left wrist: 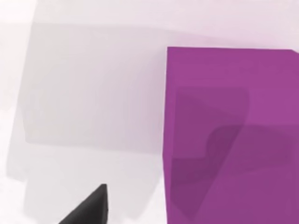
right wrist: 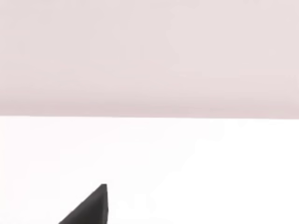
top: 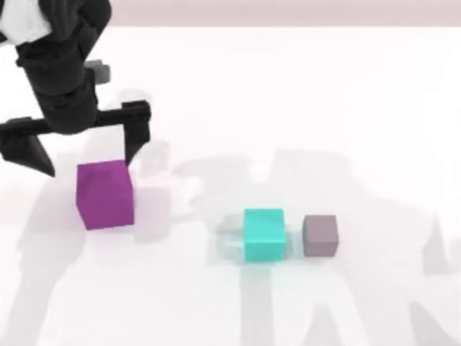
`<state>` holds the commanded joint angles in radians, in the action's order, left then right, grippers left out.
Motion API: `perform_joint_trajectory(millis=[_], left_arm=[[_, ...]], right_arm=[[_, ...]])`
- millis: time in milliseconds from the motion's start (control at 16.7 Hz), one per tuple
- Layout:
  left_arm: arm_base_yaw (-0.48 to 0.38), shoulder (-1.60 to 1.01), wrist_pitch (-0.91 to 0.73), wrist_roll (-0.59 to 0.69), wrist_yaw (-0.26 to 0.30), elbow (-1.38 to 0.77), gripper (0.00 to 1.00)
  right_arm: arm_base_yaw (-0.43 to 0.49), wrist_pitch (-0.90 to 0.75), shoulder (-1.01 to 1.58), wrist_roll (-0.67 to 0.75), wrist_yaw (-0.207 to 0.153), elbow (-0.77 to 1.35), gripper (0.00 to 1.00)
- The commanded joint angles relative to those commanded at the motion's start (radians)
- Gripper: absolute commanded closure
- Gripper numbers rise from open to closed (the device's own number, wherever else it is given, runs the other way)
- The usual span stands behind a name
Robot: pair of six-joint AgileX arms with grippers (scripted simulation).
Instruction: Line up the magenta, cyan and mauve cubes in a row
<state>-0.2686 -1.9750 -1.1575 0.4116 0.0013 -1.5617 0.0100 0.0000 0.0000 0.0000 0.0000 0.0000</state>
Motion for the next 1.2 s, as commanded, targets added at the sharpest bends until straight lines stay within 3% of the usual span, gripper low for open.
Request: perform_joint_trajectory(millis=[360, 780, 1080, 1200], left_arm=[[0.003, -0.014, 0.041, -0.003, 0.000, 0.031, 0.00], [0.002, -0.108, 0.311, -0.004, 0.001, 0.200, 0.00], [0.002, -0.113, 0.322, -0.004, 0.001, 0.209, 0.00], [0.002, -0.113, 0.322, -0.004, 0.001, 0.209, 0.15]], right_arm=[[0.000, 0.000, 0.000, 0.000, 0.000, 0.000, 0.00], [0.000, 0.000, 0.000, 0.000, 0.000, 0.000, 0.00], [0.000, 0.000, 0.000, 0.000, 0.000, 0.000, 0.00], [0.000, 0.000, 0.000, 0.000, 0.000, 0.000, 0.00]])
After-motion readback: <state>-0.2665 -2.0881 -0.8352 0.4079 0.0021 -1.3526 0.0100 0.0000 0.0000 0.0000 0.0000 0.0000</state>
